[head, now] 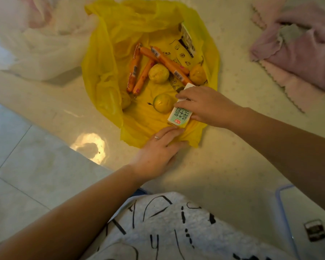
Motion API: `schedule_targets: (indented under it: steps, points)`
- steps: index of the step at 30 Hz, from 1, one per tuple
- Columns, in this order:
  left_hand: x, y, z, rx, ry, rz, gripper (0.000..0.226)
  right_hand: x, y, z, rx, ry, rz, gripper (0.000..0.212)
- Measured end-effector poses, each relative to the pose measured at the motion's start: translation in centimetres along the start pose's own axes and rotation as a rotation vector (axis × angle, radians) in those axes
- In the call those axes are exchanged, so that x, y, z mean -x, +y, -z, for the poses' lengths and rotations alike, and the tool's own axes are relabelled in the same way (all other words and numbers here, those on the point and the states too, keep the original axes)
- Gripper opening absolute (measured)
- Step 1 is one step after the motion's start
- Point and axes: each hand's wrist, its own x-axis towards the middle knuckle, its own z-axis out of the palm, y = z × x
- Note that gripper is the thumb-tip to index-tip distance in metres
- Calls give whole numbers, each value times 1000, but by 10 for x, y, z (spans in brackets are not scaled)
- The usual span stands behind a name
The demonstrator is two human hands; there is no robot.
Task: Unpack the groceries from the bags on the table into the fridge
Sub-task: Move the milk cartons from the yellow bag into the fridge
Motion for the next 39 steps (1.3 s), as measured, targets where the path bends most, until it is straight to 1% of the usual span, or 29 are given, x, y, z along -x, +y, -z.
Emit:
schedule_targets:
  steps: [2,3,5,7,9,12,15,19,20,22,25,28,31,35,39]
  points:
    - [-1,1,3,-31,49,36,38,-5,1,1,3,-17,29,58]
    - [-3,1,5,-53,46,68,44,-7,2,1,3,-29,30,59]
    - [-5,2,6,-85,3,140,59,-10,2,3,7,-61,20,64]
    - [-7,3,5,-84,-40,188,67,-13,3,5,14,-96,11,64]
    - [-7,4,4,-65,-44,196,65,-14,5,10,14,-131,4,60]
    - [-9,2,8,35,14,202,58,-9,8,14,-46,-136,-66,58]
    - [-14,3,19,129,88,231,59,-4,10,16,-174,-63,-213,60]
    - [-26,1,45,351,125,389,68,-4,13,28,-477,122,-448,65]
    - [-31,-1,51,393,135,422,71,-5,13,32,-541,179,-480,65]
    - [-40,-10,63,487,203,446,75,-9,9,39,-632,272,-531,65]
    - [-55,-25,82,619,333,443,79,-21,2,50,-743,383,-588,66]
    - [-69,-45,106,687,396,417,77,-41,-7,62,-875,461,-605,64]
    - [-74,-69,130,689,407,417,71,-68,-17,69,-965,499,-613,64]
    - [-71,-98,159,733,401,415,61,-109,-25,65,-1057,476,-628,64]
    - [-75,-128,171,733,351,425,57,-137,-22,59,-1047,454,-663,67]
